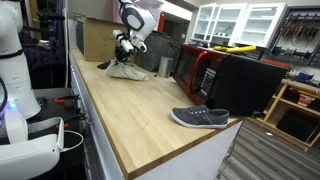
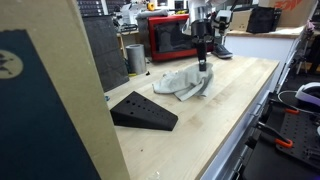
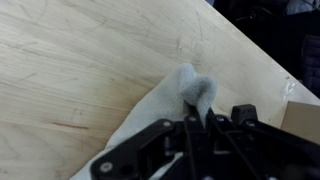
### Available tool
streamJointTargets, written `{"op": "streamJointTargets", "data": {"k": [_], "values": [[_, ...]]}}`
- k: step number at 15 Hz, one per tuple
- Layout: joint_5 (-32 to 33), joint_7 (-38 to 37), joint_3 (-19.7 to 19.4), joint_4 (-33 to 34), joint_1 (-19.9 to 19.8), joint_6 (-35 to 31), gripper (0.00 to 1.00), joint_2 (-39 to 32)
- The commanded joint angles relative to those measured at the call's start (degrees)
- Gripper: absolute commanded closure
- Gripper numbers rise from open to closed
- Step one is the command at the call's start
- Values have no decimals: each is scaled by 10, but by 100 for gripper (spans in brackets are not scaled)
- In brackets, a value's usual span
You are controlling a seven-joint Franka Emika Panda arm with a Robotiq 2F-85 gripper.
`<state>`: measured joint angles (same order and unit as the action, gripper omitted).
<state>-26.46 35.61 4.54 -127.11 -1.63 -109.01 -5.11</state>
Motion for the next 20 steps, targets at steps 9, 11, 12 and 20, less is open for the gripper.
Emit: {"op": "streamJointTargets", "data": {"k": [9,11,12,20], "values": [[-71,-207,-26,138,-20,25,98,-121],[-90,-242,-26,162,-24,29,98,-134],[-99,-259,-27,174,-25,28,98,-140],[-147,-362,-36,274,-36,64,98,-189]]}}
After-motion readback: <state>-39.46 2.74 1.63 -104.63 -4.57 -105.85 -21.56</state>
